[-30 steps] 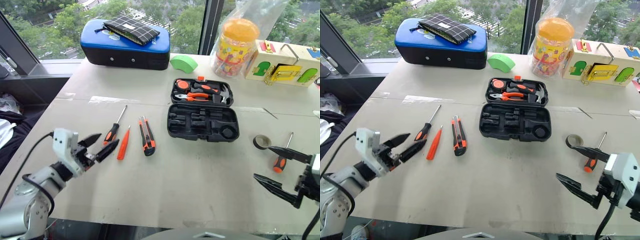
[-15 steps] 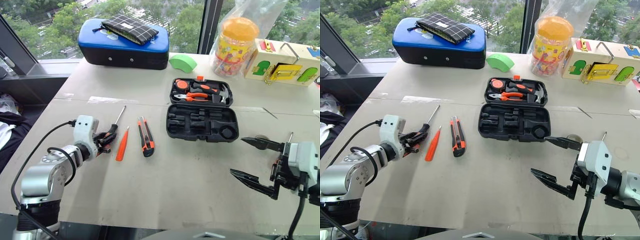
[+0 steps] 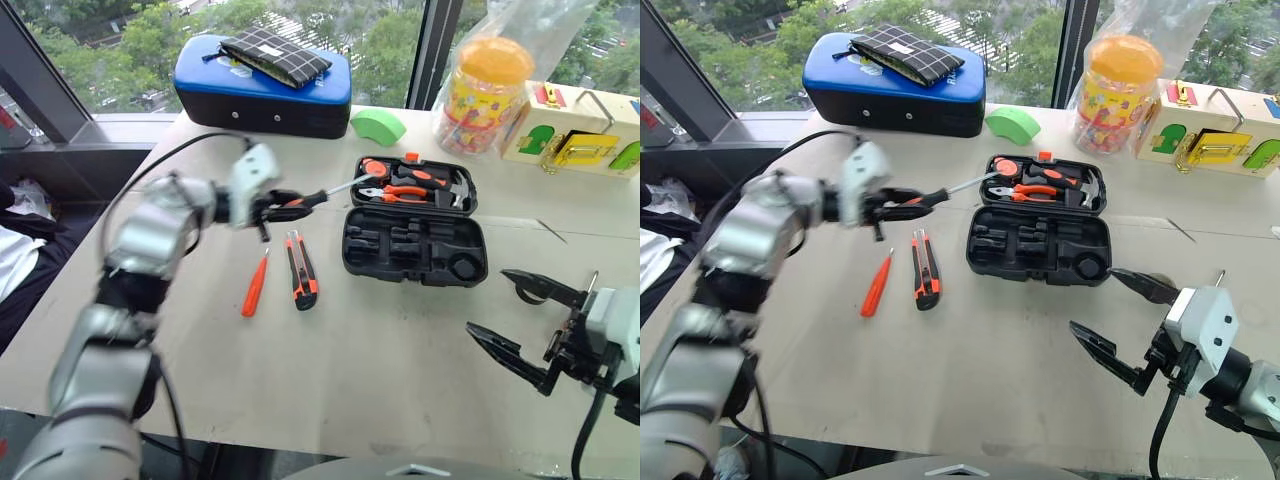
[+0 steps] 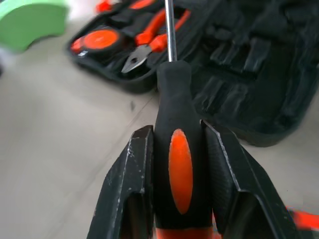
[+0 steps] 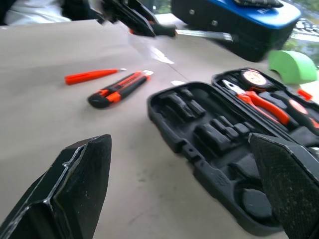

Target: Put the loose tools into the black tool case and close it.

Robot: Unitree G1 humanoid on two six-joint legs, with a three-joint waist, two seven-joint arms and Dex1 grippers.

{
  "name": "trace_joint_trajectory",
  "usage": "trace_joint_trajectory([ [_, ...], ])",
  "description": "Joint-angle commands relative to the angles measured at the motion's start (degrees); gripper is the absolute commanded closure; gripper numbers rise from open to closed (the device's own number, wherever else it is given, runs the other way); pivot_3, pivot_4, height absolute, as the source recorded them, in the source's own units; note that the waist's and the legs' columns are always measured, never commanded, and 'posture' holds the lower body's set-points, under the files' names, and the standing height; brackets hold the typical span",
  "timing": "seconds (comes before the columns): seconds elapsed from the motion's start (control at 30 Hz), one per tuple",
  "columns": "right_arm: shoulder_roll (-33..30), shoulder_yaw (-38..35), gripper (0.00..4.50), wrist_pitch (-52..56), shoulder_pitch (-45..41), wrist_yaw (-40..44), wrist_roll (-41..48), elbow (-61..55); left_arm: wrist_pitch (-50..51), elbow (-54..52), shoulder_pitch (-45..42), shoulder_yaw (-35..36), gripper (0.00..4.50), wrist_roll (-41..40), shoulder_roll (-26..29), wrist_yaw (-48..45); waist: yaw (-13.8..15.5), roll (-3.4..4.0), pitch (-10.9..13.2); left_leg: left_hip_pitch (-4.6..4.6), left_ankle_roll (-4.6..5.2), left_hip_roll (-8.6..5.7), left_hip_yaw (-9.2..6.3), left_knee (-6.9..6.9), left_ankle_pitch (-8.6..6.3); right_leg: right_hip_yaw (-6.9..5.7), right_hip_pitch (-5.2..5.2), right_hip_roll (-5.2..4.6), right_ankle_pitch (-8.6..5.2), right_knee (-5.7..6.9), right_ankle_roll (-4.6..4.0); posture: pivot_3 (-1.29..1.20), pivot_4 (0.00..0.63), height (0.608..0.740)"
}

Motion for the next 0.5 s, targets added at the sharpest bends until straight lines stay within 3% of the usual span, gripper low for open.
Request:
trace_joint_trajectory([
  [0.03,0.9,-4.0,0.00,-1.8,1.5,-1.7,-0.5,-1.9,-15.2,20.8,-12.0,-5.3,3.69,9.2,-7.4,-2.5,0.0,-0.11,0.1,-0.03,0.02,0.00,-0.02,0.02,-0.01,-0.01,0.00,0.01,0.00,0.00,0.02,0.00,0.150,0.740],
  [0.2,2.8,-9.1,0.00,-1.2,5.0,-3.9,2.0,-3.1,-26.4,38.9,-20.8,-8.7,3.69,17.1,-16.8,0.5,-1.1,-0.16,0.1,-0.13,0.36,0.00,0.02,0.07,-0.22,0.12,-0.03,0.09,0.12,-0.09,0.71,0.00,0.150,0.740],
  [0.27,3.2,-10.5,0.00,-1.2,6.5,-4.0,2.1,-3.1,-26.4,41.1,-21.7,-7.9,3.69,17.2,-18.7,-1.8,-1.4,-0.16,0.1,-0.12,0.47,0.00,0.01,0.05,-0.29,0.12,-0.03,0.09,0.08,-0.08,0.78,0.00,0.150,0.740],
  [0.5,3.7,-14.9,0.00,-1.8,10.2,-3.5,4.0,-3.9,-26.2,45.3,-23.1,-8.4,3.69,22.6,-21.5,3.2,-1.5,-0.14,0.1,-0.01,0.56,0.12,-0.03,0.04,-0.34,0.14,-0.02,0.23,0.06,0.02,0.80,0.00,0.150,0.740],
])
